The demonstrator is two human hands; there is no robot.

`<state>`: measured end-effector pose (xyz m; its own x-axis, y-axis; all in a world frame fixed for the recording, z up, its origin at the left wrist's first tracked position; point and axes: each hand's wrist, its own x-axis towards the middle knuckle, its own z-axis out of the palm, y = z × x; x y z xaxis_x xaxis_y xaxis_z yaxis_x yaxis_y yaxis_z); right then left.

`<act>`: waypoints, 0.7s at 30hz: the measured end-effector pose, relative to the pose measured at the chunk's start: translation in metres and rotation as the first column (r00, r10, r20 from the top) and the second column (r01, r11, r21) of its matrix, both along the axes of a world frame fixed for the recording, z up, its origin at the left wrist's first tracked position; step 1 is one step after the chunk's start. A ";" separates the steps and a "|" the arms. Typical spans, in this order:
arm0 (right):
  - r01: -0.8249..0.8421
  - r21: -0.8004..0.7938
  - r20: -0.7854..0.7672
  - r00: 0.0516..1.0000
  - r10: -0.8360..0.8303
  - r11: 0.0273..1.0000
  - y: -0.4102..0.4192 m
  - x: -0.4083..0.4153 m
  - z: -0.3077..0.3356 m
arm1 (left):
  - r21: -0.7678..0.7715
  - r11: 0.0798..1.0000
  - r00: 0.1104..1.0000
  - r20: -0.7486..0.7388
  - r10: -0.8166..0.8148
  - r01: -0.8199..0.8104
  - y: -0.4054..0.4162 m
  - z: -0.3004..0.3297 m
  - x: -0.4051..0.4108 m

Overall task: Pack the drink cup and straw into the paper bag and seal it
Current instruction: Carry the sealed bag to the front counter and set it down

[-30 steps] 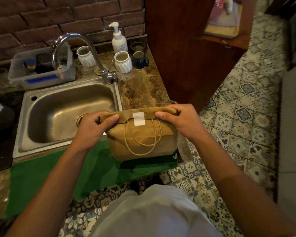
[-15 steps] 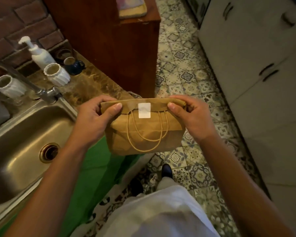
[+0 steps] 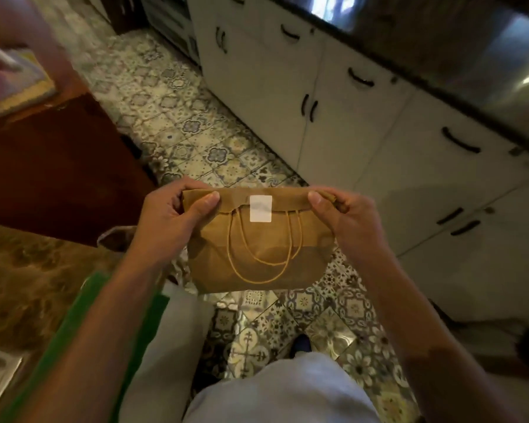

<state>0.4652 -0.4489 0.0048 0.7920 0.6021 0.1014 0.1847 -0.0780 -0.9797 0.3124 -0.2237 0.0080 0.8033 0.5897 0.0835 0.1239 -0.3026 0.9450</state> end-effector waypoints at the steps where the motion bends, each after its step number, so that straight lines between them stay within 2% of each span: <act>1: 0.030 -0.002 0.002 1.000 -0.030 1.000 -0.016 0.016 -0.001 | -0.006 1.000 1.000 0.008 -0.023 0.023 -0.011 0.000 0.023; 7: 0.158 -0.020 0.006 0.987 -0.158 0.987 -0.107 0.112 0.004 | -0.007 0.979 0.977 0.071 -0.201 0.202 -0.076 0.008 0.157; 13: 0.318 0.000 0.075 0.945 -0.317 0.948 -0.174 0.185 0.017 | 0.044 0.938 0.934 0.091 -0.347 0.344 -0.133 0.020 0.276; 17: 0.450 -0.013 0.133 0.886 -0.445 0.893 -0.203 0.225 0.022 | 0.064 0.902 0.896 0.106 -0.431 0.426 -0.158 0.026 0.350; 21: 0.602 -0.028 0.207 0.785 -0.584 0.798 -0.224 0.273 0.025 | 0.043 0.864 0.853 0.143 -0.502 0.501 -0.177 0.026 0.421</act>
<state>0.7379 -0.6733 0.0302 0.9686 0.0329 0.2462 0.2439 -0.3140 -0.9175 0.7335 -0.4011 0.0344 0.9687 0.1097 0.2229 -0.1831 -0.2907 0.9391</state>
